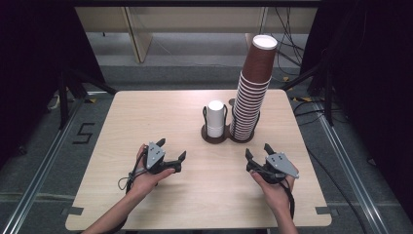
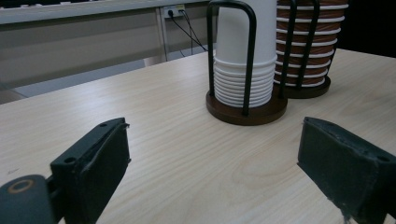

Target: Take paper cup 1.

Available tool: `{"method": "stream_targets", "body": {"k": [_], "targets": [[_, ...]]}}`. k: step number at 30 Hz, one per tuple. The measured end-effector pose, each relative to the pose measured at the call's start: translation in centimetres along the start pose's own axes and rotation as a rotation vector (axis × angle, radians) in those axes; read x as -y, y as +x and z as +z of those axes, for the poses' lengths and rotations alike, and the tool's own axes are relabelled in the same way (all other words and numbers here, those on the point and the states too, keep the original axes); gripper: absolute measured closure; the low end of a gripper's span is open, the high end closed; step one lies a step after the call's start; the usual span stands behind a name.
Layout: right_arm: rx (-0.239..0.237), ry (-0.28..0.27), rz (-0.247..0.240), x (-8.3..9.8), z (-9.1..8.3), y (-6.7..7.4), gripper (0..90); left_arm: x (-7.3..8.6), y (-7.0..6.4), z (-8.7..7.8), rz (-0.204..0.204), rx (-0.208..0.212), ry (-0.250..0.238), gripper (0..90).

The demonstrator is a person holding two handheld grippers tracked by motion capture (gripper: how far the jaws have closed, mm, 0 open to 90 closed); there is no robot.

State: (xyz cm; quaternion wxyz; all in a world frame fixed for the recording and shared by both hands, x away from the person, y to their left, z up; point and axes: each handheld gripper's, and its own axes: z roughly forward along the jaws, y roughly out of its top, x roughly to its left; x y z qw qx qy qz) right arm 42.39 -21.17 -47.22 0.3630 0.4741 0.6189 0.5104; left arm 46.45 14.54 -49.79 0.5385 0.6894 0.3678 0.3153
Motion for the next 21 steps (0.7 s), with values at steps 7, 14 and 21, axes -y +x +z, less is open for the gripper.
{"method": "stream_targets", "body": {"k": [7,14,21], "targets": [[-0.008,-0.011,-0.018,-1.2,0.7,0.9,29.8,-1.0,-0.5,1.9,0.030,0.039,0.019,8.8],[-0.023,-0.010,-0.016,-2.3,1.8,1.7,29.8,-1.9,-0.4,3.5,0.059,0.060,0.027,11.1],[-0.025,-0.021,-0.035,-3.4,2.7,2.1,29.9,-2.6,-0.6,4.8,0.056,0.063,0.019,14.2]]}}
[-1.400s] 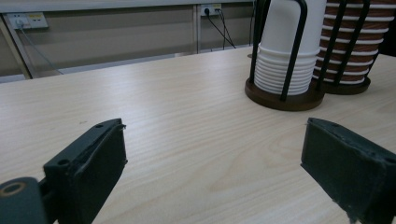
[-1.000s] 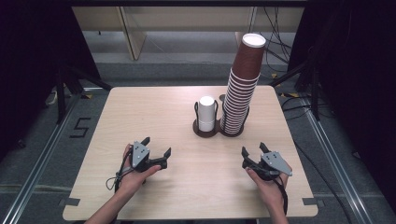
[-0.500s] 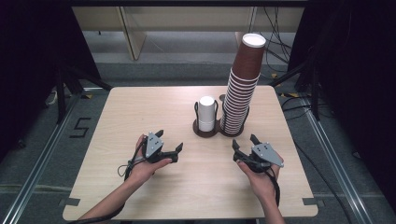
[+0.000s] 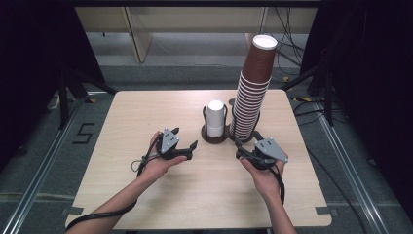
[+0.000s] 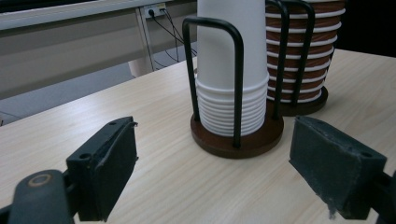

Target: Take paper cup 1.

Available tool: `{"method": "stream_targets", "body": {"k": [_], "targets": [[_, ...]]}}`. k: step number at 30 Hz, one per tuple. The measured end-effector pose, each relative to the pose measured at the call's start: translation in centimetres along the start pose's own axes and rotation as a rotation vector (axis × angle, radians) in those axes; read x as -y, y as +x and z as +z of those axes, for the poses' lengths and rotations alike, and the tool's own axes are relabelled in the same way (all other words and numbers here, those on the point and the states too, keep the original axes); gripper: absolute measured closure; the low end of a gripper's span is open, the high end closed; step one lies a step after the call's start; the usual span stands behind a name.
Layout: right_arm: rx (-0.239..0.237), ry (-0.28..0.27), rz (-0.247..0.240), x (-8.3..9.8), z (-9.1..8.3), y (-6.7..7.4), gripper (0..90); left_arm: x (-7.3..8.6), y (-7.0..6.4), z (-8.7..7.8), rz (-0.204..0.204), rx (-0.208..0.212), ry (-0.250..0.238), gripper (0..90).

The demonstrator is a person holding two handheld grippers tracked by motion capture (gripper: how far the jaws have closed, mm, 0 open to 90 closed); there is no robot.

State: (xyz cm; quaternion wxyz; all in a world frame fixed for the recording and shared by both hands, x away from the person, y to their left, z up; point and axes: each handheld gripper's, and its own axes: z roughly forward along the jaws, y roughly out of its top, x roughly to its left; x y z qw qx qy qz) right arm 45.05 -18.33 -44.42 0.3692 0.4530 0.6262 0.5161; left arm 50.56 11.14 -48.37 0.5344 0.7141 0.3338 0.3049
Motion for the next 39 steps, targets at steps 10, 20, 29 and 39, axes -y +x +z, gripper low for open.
{"method": "stream_targets", "body": {"k": [10,20,29,39], "targets": [[-0.042,0.008,-0.017,-2.4,2.8,1.7,29.9,-0.8,-1.1,3.4,-0.030,0.068,0.025,15.0],[-0.078,0.011,-0.065,-4.0,5.6,2.7,30.3,-0.9,-1.1,6.1,-0.072,0.075,0.076,18.1],[-0.085,0.046,-0.109,-4.6,7.5,3.6,30.5,-0.5,-1.6,7.1,-0.064,0.081,0.097,17.1],[-0.081,0.062,-0.108,-5.2,8.6,4.4,30.4,-0.6,-1.4,7.6,-0.069,0.089,0.118,17.2]]}}
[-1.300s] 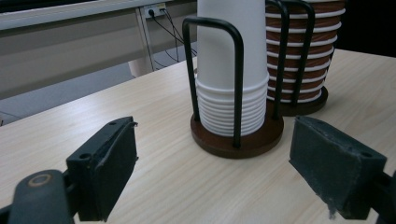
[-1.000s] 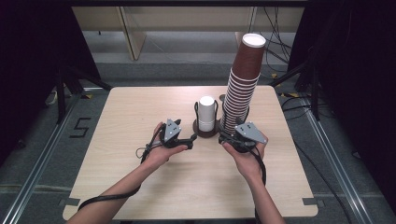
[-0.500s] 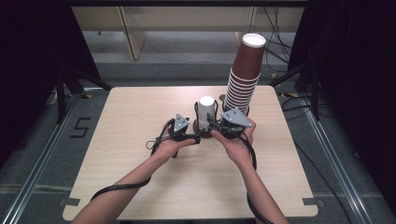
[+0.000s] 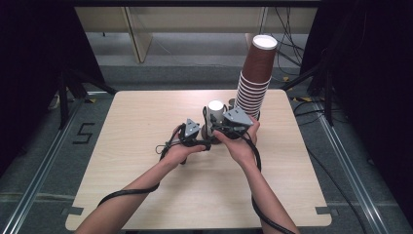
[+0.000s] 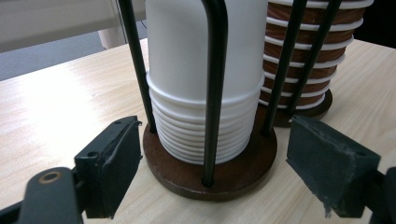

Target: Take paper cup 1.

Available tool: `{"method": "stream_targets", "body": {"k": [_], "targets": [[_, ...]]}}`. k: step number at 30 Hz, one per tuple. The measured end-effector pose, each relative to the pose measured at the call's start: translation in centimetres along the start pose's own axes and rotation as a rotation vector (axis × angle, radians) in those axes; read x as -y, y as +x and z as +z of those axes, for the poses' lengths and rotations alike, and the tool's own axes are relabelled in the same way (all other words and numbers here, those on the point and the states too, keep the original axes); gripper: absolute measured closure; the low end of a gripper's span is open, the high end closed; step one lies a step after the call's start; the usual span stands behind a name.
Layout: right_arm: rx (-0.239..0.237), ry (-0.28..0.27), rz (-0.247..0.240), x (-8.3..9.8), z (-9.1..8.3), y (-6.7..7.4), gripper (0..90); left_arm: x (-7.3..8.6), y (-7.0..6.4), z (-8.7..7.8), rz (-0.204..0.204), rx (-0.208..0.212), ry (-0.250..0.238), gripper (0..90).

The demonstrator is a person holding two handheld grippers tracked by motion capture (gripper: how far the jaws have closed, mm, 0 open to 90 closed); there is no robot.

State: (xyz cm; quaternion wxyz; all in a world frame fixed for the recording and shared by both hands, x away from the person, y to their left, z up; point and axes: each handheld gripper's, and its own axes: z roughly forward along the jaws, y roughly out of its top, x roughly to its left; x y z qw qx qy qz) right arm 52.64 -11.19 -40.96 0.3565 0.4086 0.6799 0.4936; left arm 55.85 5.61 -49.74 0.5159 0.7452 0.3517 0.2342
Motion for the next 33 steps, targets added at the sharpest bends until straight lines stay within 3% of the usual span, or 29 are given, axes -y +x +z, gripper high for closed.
{"method": "stream_targets", "body": {"k": [4,15,16,20,22,29,33], "targets": [[0.004,0.006,-0.024,-0.2,0.8,0.2,30.4,-0.2,-0.2,0.2,0.004,0.004,-0.003,17.1],[0.014,0.019,-0.011,-0.8,1.6,0.1,31.2,-0.4,0.0,0.7,-0.014,-0.004,0.001,17.3],[0.008,0.018,-0.029,-0.9,1.7,-0.1,31.4,-0.5,0.0,0.8,-0.020,-0.003,0.003,17.3],[0.011,0.020,0.006,-0.9,2.0,-0.1,31.6,-0.6,0.0,1.0,-0.022,-0.004,0.006,17.2],[0.012,0.018,-0.010,-0.9,2.1,-0.3,31.8,-0.5,0.0,1.2,-0.022,0.000,0.010,17.3],[0.012,0.033,0.011,-1.0,2.1,-0.2,32.0,-0.4,0.0,1.5,-0.038,-0.006,0.019,17.3],[0.017,0.044,0.000,-0.8,2.4,-0.2,32.6,-0.4,0.2,1.7,-0.033,0.002,0.012,17.1]]}}
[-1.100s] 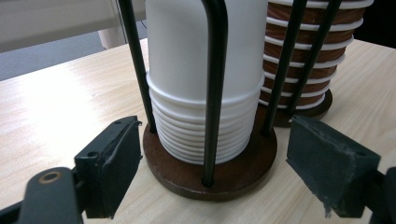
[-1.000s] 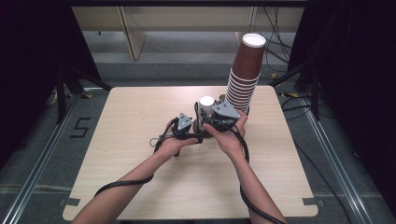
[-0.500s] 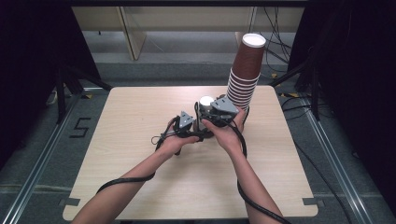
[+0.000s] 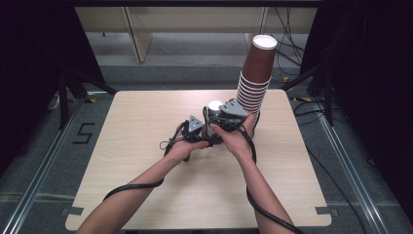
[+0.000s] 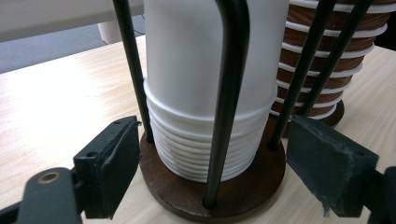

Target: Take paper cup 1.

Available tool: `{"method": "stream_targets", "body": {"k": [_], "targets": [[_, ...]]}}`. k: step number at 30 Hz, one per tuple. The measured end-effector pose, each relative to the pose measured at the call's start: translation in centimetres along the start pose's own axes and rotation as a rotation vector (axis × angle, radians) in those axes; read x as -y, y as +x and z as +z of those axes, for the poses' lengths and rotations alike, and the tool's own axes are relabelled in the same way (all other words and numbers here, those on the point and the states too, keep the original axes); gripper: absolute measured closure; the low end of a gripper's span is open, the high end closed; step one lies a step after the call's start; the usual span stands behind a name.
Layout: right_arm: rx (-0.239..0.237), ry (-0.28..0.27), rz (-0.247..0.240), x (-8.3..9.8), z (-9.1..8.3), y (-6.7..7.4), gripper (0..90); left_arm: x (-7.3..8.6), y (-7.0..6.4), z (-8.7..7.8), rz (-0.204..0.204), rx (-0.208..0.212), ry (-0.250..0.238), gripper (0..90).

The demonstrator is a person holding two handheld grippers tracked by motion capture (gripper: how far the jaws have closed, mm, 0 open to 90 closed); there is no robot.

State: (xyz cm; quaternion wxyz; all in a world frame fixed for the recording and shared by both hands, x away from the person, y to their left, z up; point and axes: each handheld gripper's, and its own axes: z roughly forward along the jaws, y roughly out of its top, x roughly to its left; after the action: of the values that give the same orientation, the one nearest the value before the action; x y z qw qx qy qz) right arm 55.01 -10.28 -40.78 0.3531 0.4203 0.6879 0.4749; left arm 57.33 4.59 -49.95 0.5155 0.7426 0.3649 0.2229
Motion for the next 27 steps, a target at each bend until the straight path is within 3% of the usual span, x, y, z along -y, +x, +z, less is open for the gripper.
{"method": "stream_targets", "body": {"k": [4,7,8,12,15,17,22,23,27], "targets": [[0.000,0.008,0.009,0.1,0.3,-0.1,33.3,0.1,0.2,0.3,-0.012,0.008,0.000,16.5],[0.005,0.004,0.004,0.0,0.5,-0.3,33.6,0.1,0.2,0.2,0.009,0.013,0.012,17.0],[0.001,0.004,0.022,0.0,0.5,-0.2,33.7,0.1,0.2,0.3,0.008,0.013,0.012,17.1],[0.001,0.011,-0.002,-0.1,0.6,-0.3,34.0,0.1,0.2,0.6,-0.011,0.016,0.007,17.8],[-0.008,0.012,0.035,-0.2,0.8,-0.2,34.2,0.0,0.2,0.6,0.004,0.010,0.009,17.4],[-0.006,0.008,0.019,-0.2,0.9,-0.4,34.2,0.0,0.2,0.7,0.008,0.017,0.012,17.4],[0.002,0.015,0.056,-0.3,1.0,-0.6,34.4,0.2,0.1,1.0,0.005,0.017,0.015,17.5],[0.004,0.011,0.038,-0.3,1.0,-0.8,34.5,0.2,0.0,1.0,0.005,0.020,0.016,17.5],[-0.001,0.019,0.047,-0.3,1.0,-0.7,34.6,0.2,0.0,1.0,0.006,0.012,0.014,17.6]]}}
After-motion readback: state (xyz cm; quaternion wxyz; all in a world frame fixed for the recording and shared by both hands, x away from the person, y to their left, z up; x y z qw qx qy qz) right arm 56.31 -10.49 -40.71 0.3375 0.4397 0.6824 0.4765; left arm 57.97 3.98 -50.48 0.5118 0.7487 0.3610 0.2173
